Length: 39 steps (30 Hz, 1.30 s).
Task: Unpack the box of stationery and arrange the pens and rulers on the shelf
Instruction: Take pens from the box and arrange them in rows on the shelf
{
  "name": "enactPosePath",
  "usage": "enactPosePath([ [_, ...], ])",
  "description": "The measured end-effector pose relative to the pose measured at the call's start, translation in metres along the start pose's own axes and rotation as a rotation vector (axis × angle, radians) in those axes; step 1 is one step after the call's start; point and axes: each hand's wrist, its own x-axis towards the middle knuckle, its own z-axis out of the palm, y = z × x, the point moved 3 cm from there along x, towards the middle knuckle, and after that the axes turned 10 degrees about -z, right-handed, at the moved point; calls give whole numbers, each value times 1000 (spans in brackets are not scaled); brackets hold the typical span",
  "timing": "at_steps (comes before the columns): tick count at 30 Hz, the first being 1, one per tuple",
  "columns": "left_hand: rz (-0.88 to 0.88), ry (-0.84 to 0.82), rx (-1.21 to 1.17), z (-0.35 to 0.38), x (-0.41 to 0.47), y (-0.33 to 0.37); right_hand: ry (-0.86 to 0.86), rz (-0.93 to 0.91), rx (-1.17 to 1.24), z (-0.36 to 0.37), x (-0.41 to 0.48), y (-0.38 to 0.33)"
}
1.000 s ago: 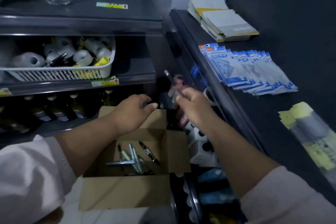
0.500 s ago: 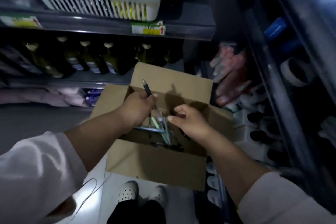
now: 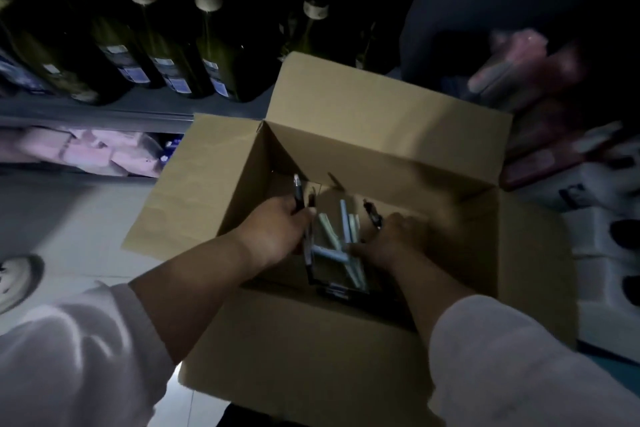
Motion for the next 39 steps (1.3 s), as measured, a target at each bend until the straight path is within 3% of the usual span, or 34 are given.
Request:
enactPosePath([
  [12, -4, -7, 101, -8, 10, 0, -283, -135, 153, 20, 18, -33],
  [22, 33, -25, -19, -3, -22, 30, -65, -226, 684, -43, -28, -20],
  [29, 73, -43, -51, 9, -107, 93, 6, -241, 1497, -167, -127, -31],
  [35, 195, -141, -31, 35, -206, 153, 76, -391, 1705, -249, -228, -28],
  [39, 271, -209, -42, 55, -267, 177, 145, -378, 1773, -282, -285, -10],
])
